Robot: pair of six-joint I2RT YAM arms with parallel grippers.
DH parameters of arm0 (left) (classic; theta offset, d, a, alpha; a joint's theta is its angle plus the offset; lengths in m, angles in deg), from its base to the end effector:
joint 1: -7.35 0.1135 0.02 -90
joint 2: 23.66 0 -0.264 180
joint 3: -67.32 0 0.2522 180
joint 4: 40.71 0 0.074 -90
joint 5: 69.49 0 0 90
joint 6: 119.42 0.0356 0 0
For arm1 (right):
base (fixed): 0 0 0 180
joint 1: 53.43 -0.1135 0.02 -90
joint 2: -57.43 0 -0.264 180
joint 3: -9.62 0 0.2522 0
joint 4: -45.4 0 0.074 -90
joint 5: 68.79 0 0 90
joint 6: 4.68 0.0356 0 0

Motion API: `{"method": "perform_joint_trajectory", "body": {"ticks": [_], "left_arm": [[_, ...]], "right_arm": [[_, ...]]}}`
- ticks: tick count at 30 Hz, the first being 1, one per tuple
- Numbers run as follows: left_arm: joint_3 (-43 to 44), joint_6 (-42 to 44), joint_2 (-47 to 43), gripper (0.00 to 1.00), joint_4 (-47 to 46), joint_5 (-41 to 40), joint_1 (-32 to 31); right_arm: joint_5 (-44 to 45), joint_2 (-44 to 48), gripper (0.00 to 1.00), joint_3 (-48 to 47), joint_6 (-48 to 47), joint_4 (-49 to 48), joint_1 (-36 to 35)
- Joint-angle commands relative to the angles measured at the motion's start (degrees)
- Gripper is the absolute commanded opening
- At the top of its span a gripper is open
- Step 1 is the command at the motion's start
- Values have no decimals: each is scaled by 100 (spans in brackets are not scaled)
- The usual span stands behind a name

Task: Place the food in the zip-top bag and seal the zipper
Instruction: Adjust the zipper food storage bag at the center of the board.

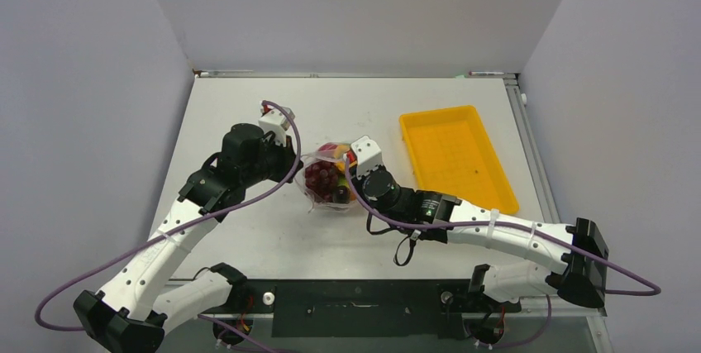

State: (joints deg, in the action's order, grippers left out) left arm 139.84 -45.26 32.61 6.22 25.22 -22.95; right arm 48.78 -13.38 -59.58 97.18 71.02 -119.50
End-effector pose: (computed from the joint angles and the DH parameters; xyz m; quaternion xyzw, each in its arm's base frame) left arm 0.1796 -0.1083 0.3478 0.1294 0.8588 -0.2266 0.4409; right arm 0.1283 0.2485 0.3074 -0.2673 0.7946 0.1599 0.5212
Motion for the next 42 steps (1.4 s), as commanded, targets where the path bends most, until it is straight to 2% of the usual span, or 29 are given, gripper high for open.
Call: {"method": "perform_joint_trajectory", "body": {"ticks": [1,10,16,21,26,29,36,42], "left_arm": [[341,11,27,0,-141,56,16],[1507,143,157,0,642,323,-26],[2418,121,360,0,1196,848,-145],[1973,-210,196,0,883,1099,-227],[849,-682,104,0,273,1172,-388],[484,-903,103,0,18,1171,-545],[518,-1296,105,0,-325,1097,-888],[598,-1812,-97,0,-748,1185,-942]], "right_arm": [[244,196,5,-493,111,80,-12],[9,267,5,-1613,248,308,-3],[48,68,5,-2322,658,696,-3],[229,-41,5,-2015,797,745,138],[-257,-87,5,-1503,941,607,521],[-562,-109,5,-1368,963,557,756],[-1041,-330,5,-1697,832,477,887],[-1427,-618,5,-2295,659,471,891]]}}
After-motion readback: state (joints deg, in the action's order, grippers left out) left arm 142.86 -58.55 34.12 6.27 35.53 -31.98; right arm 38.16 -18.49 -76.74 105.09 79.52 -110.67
